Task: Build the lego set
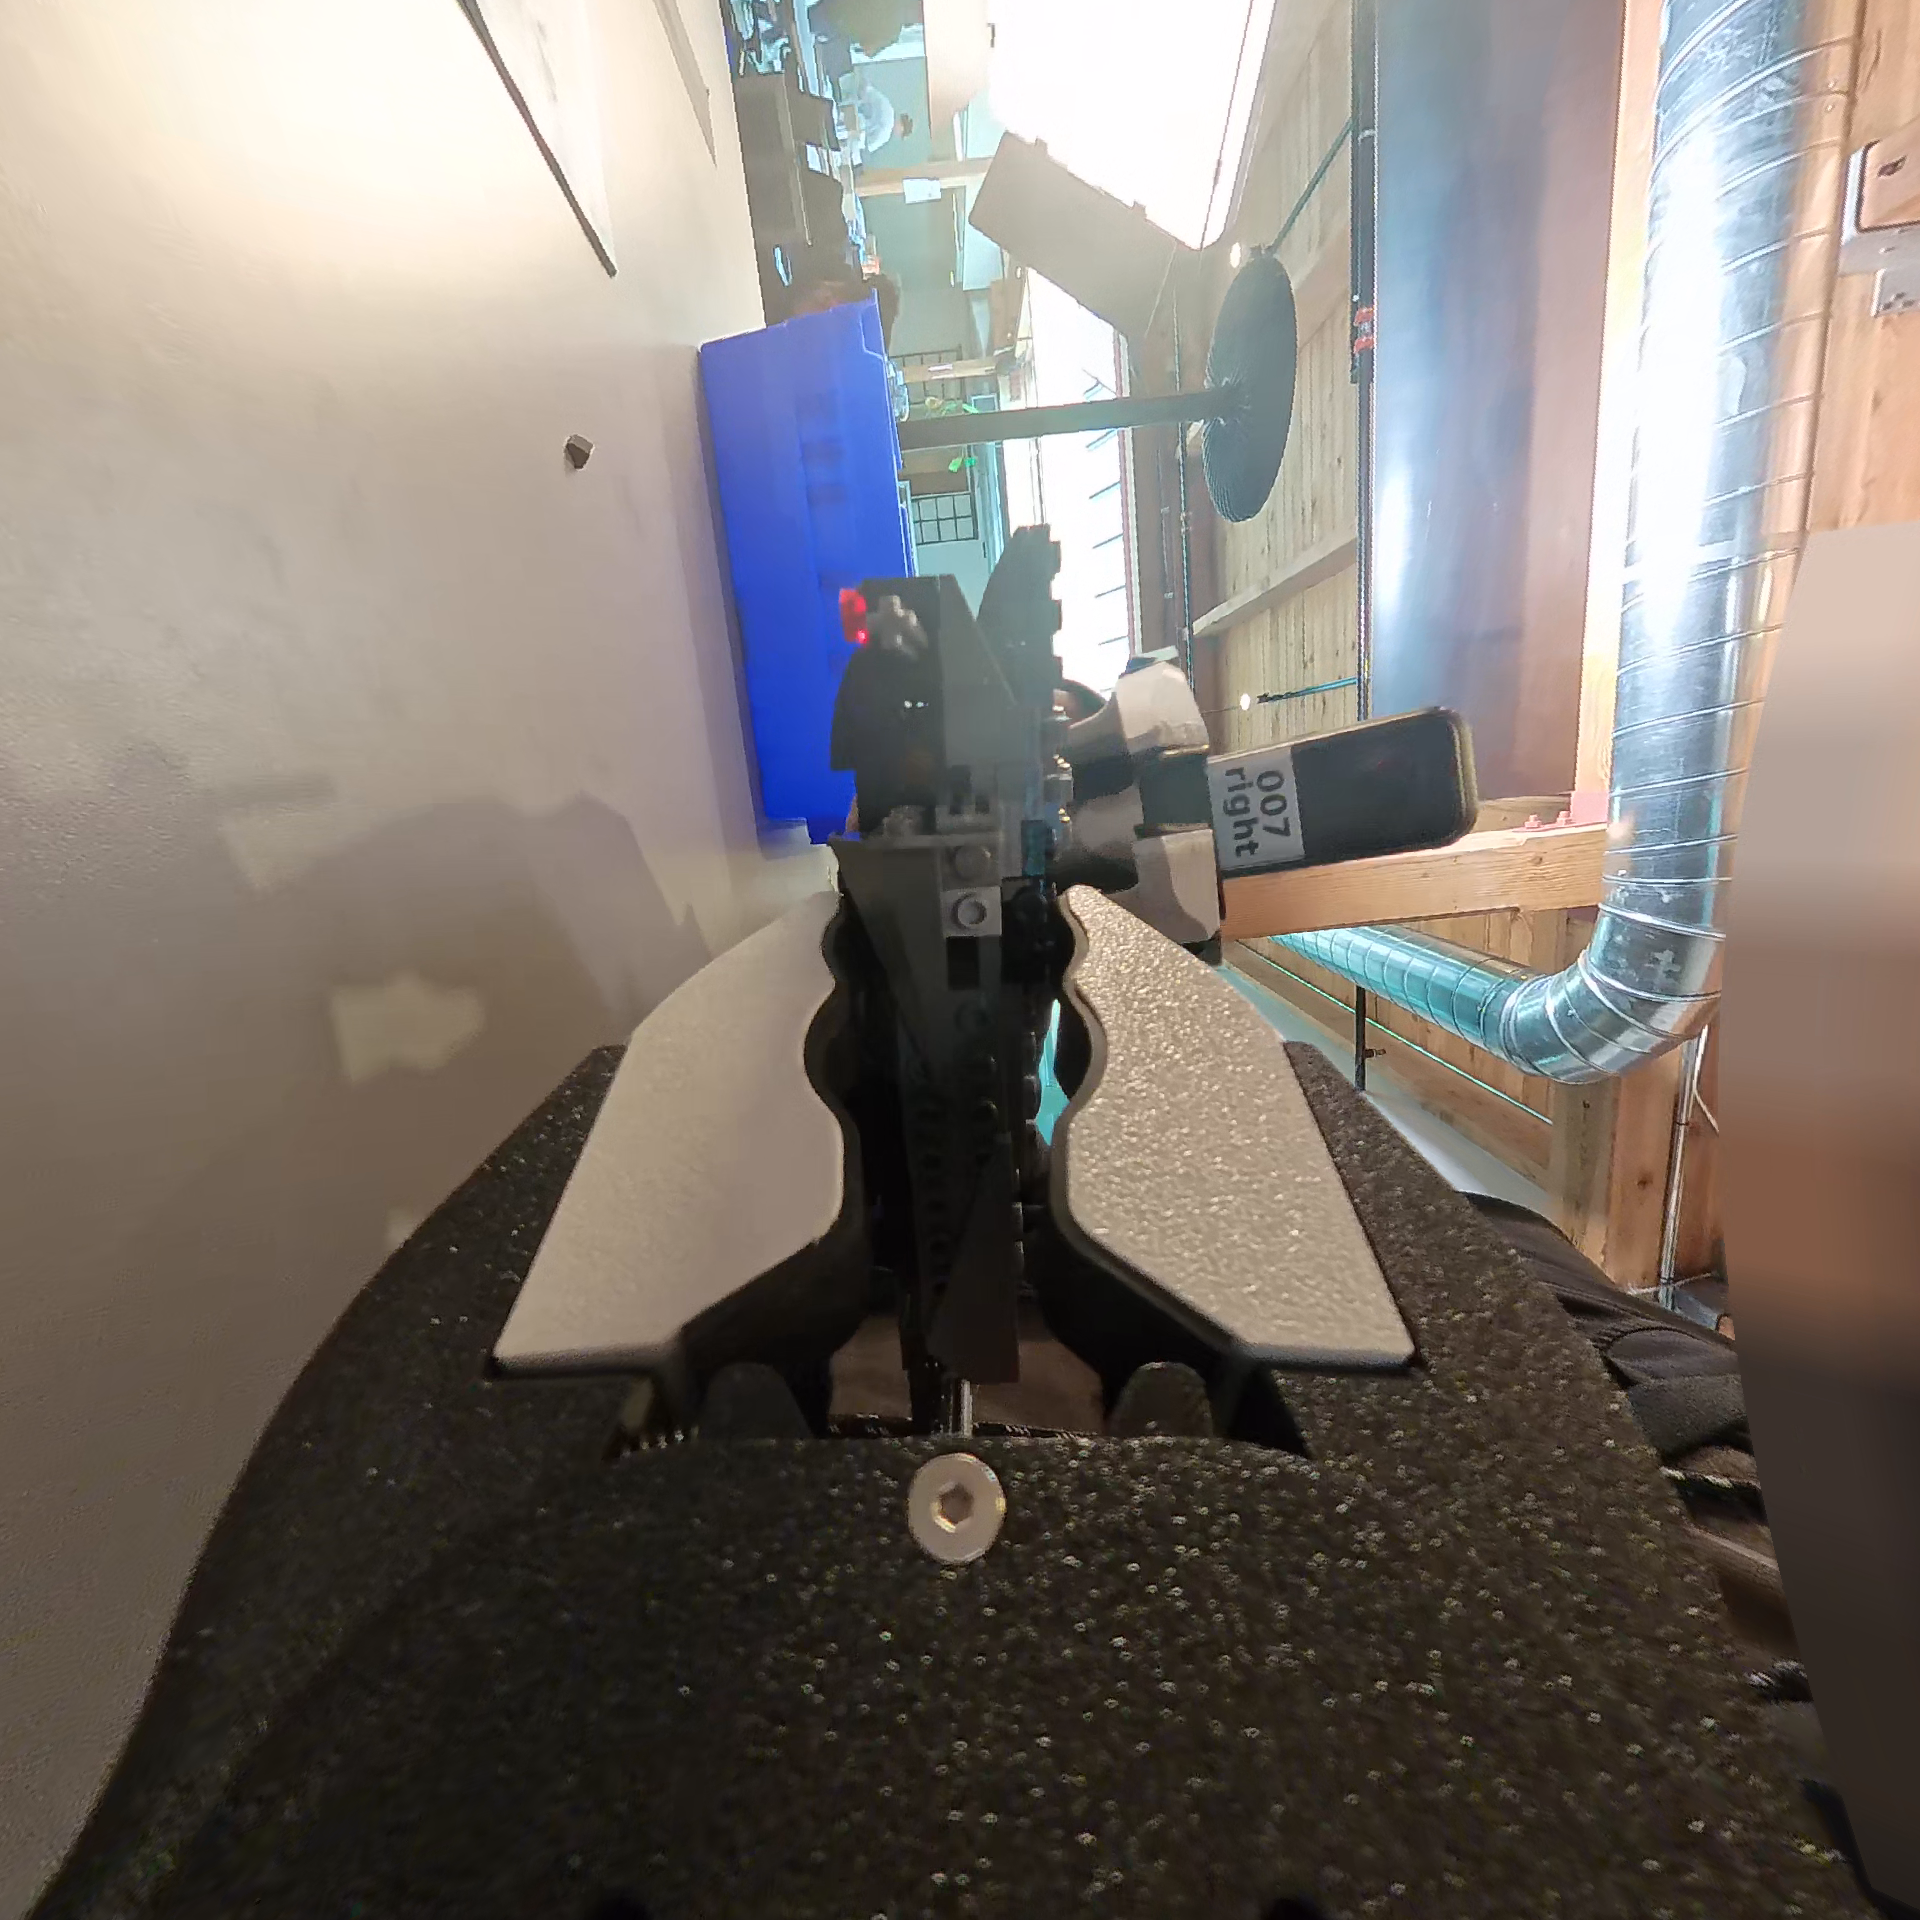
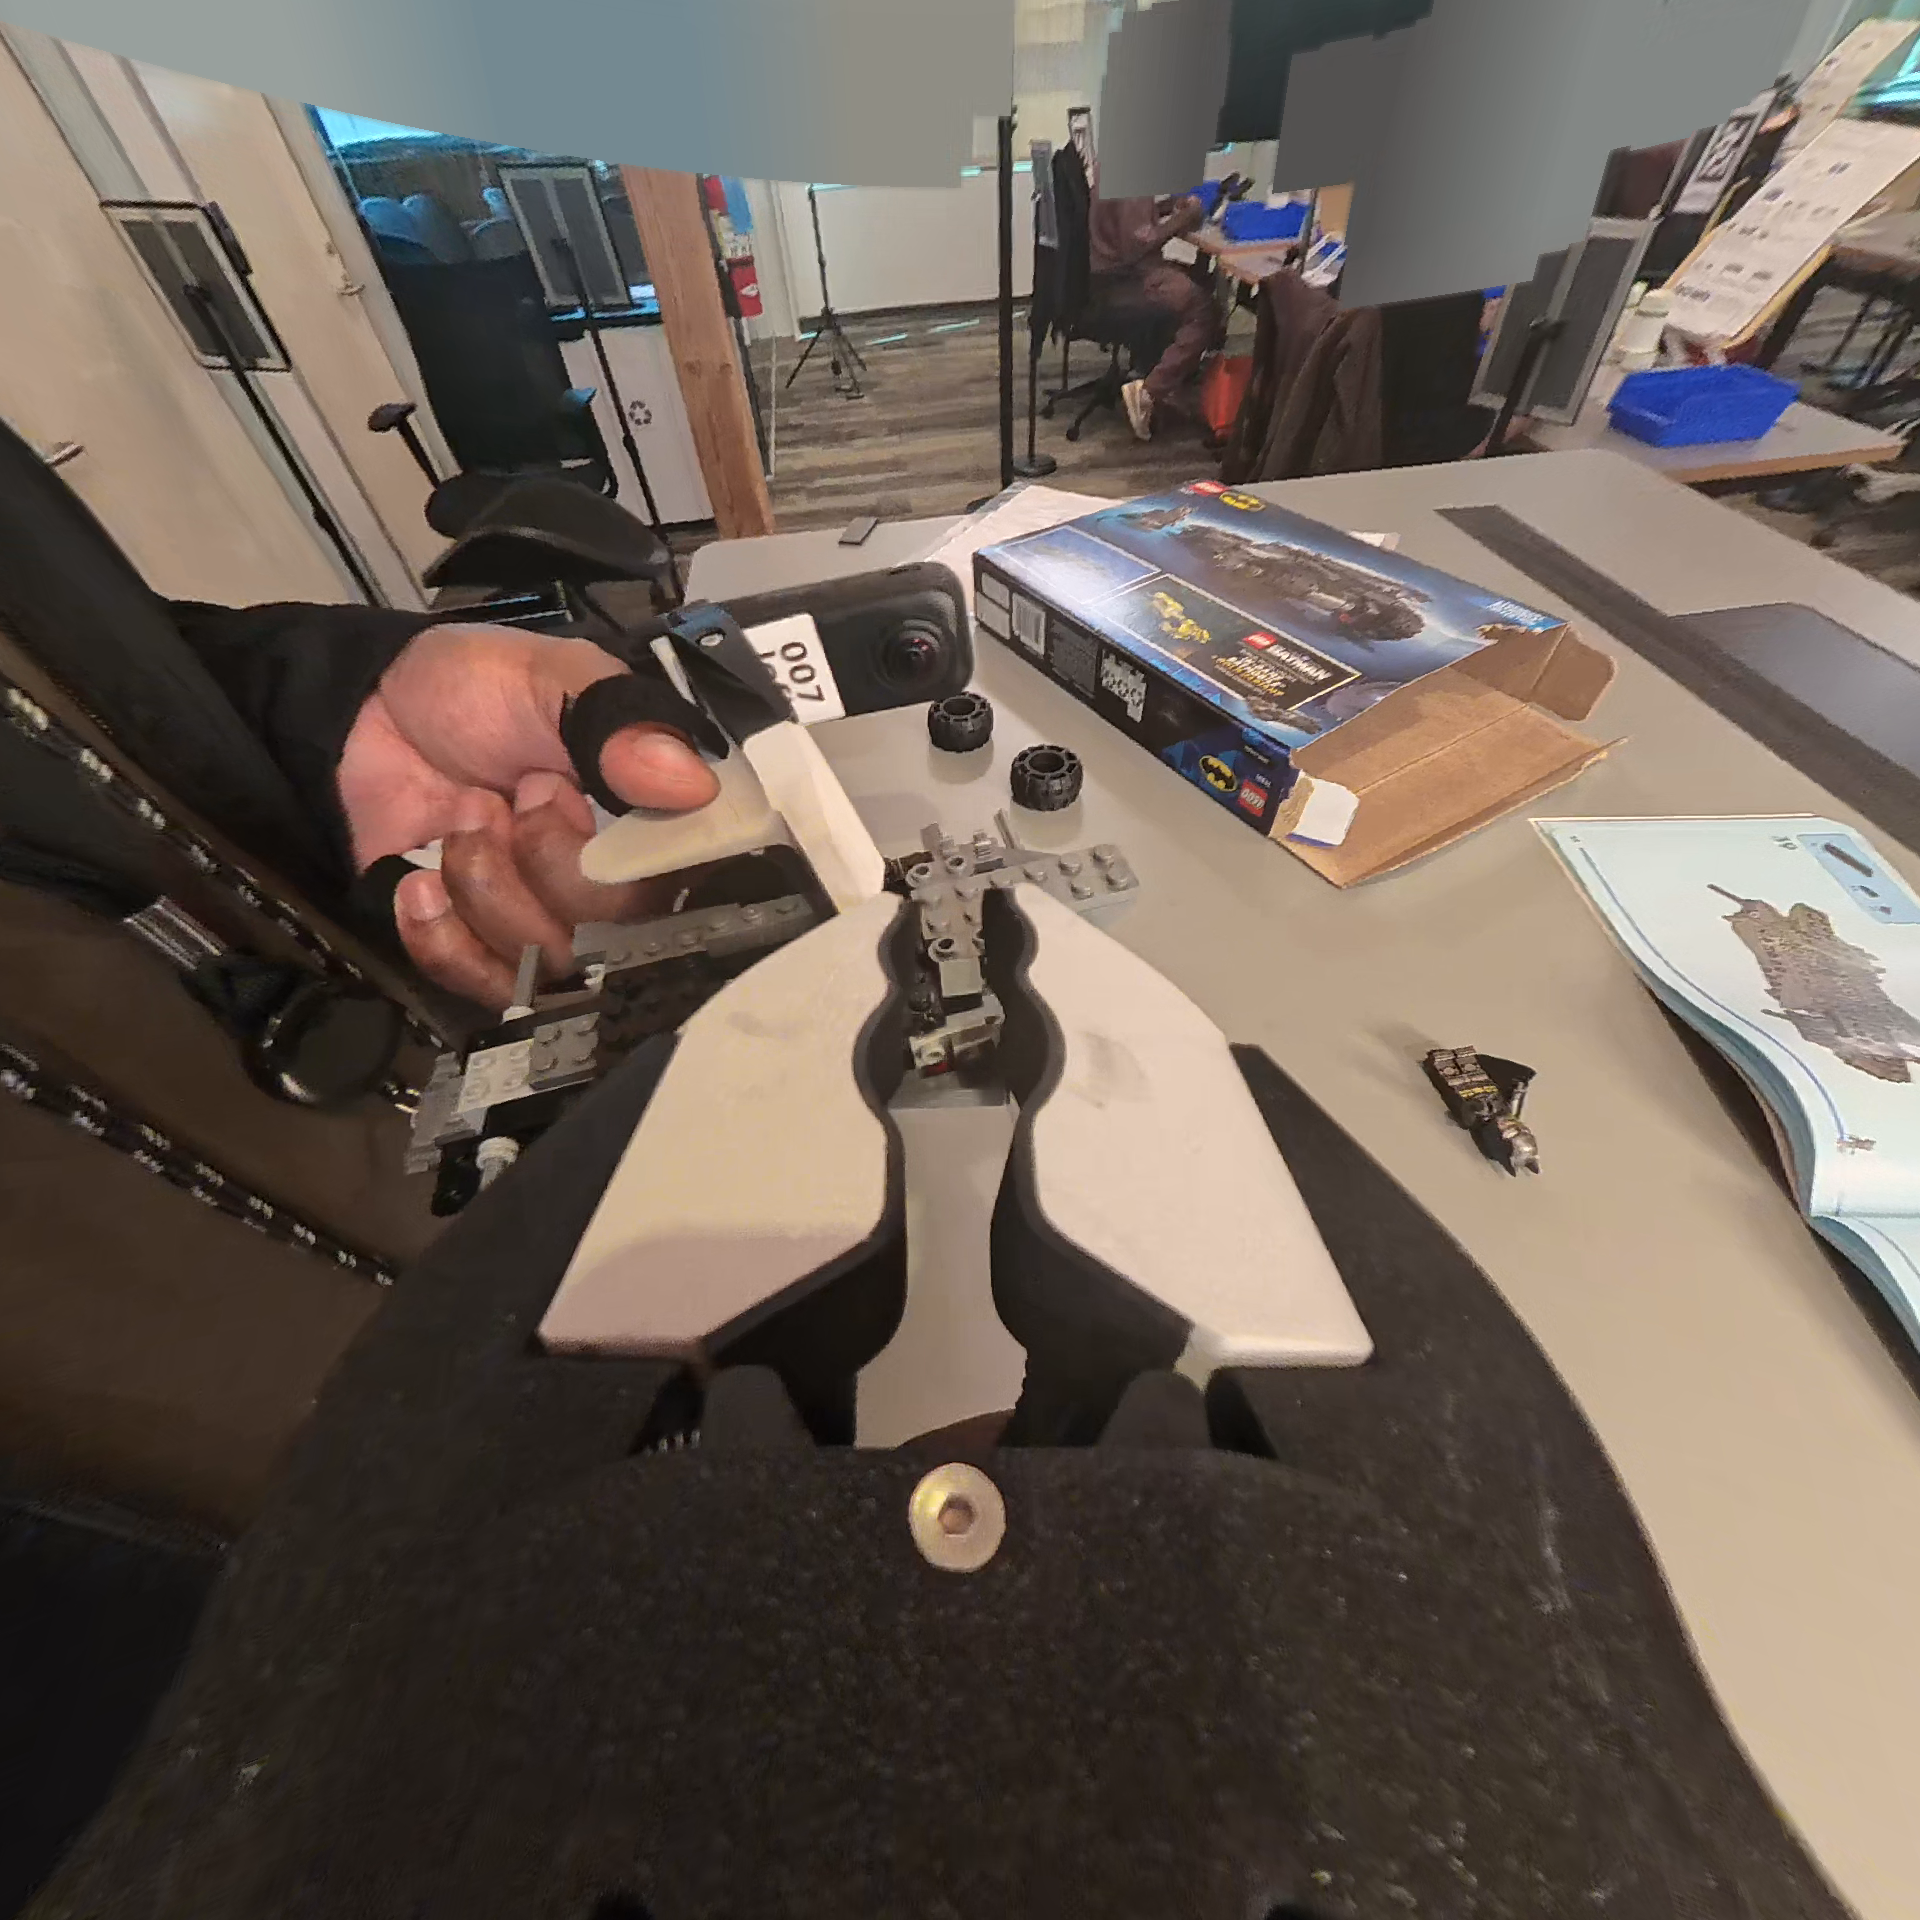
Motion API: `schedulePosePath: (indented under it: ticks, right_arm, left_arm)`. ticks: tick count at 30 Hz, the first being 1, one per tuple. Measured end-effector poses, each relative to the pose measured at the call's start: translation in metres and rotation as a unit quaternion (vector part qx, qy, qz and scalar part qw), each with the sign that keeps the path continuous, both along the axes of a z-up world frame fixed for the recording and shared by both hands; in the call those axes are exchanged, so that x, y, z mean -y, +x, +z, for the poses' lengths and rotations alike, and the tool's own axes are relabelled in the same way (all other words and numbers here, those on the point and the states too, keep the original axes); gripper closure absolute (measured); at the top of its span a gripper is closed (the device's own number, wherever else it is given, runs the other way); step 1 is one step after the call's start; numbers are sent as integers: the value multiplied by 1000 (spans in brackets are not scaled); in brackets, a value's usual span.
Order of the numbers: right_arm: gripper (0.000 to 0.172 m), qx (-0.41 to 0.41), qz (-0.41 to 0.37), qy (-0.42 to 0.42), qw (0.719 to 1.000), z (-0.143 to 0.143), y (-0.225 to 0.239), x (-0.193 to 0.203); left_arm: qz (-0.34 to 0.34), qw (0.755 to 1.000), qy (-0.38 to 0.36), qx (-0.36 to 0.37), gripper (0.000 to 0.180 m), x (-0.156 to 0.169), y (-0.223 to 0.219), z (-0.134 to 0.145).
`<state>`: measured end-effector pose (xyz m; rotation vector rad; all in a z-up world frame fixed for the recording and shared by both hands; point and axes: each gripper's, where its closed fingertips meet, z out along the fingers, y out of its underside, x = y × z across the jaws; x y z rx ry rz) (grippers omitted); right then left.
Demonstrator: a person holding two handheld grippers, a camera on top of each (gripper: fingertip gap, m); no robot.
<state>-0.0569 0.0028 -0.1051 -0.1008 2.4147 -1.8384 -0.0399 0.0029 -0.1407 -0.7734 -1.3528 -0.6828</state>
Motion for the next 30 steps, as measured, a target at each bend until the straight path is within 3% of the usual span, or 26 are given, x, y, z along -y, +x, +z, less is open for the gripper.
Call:
schedulePosePath:
  ticks: [11,30]
  right_arm:
    - [163,-71,-62,3,996,-12,-3,-4]
    - [165,-63,-113,-47,990,-17,-11,-10]
  left_arm:
    - [2,1000,-24,1,145,-4,-4,-1]
    - [7,999,-37,3,146,-11,-10,-3]
